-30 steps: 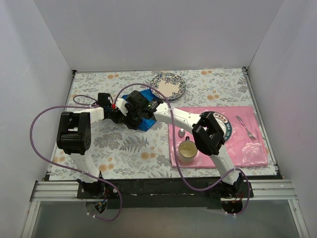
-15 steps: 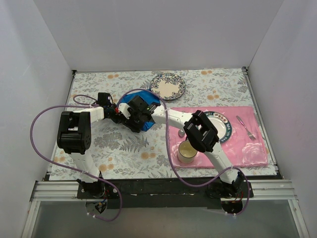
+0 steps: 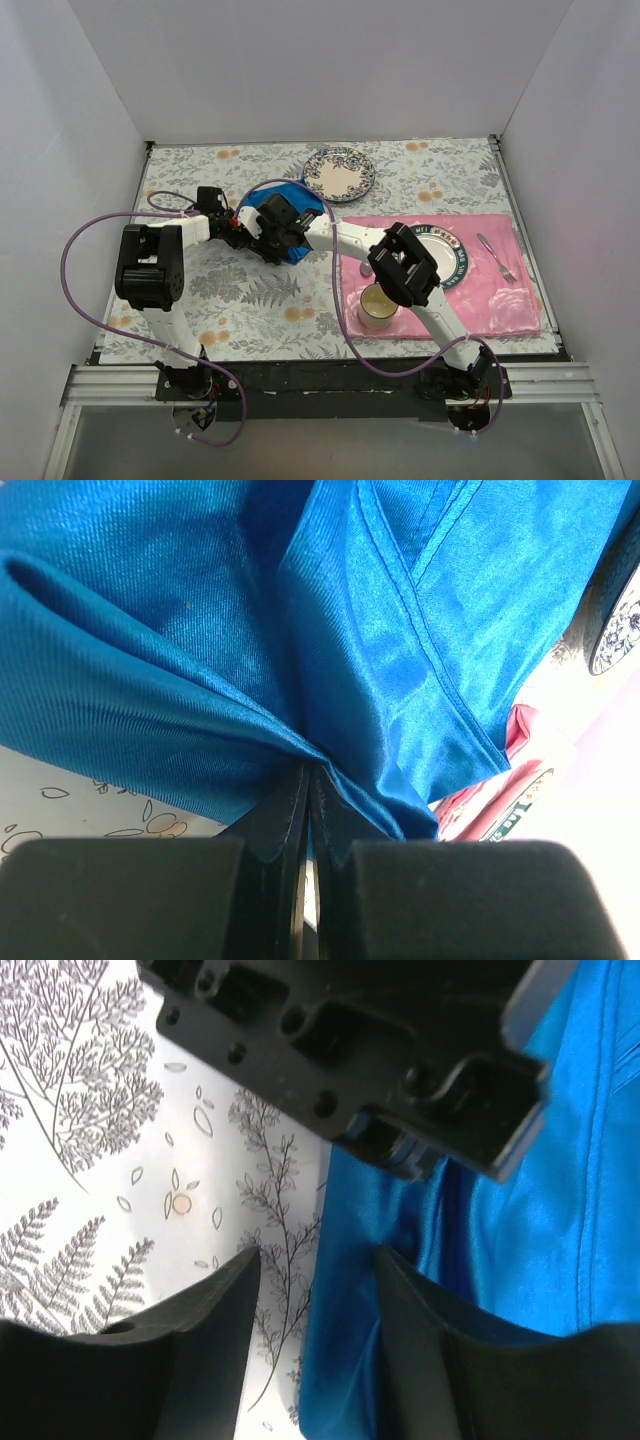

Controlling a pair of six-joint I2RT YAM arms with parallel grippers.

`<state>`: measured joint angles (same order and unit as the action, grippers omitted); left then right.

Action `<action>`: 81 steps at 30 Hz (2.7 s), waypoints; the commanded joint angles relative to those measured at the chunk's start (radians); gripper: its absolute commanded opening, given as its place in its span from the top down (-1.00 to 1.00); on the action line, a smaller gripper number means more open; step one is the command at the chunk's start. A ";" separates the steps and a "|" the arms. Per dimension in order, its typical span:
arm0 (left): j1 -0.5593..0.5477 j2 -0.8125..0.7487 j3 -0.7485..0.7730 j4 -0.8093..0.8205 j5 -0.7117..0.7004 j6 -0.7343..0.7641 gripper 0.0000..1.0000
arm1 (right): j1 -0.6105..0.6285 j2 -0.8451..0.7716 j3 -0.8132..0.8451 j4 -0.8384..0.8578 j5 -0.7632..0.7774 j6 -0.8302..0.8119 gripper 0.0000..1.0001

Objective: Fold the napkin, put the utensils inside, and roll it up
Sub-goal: Roll the napkin with the utensil

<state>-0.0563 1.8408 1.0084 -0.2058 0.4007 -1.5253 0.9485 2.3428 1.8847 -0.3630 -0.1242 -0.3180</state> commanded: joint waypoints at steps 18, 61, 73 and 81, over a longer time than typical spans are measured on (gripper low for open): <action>0.182 -0.351 -0.089 -0.173 -0.086 -0.113 -0.04 | 0.039 0.023 -0.306 0.190 0.269 0.141 0.66; -0.068 -0.045 0.033 -0.468 -0.623 -0.309 0.09 | -0.102 0.059 -0.161 0.125 -0.315 0.410 0.97; -0.082 0.152 0.208 -0.644 -0.674 -0.345 0.21 | -0.088 0.058 -0.147 0.113 -0.281 0.378 0.97; -0.093 0.229 0.196 -0.652 -0.758 -0.354 0.86 | -0.062 0.035 -0.151 0.104 -0.239 0.350 0.97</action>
<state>-0.1543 1.9430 1.3178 -0.8562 -0.1551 -1.8870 0.8490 2.3444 1.7584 -0.1024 -0.4389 0.0860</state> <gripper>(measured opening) 0.241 0.099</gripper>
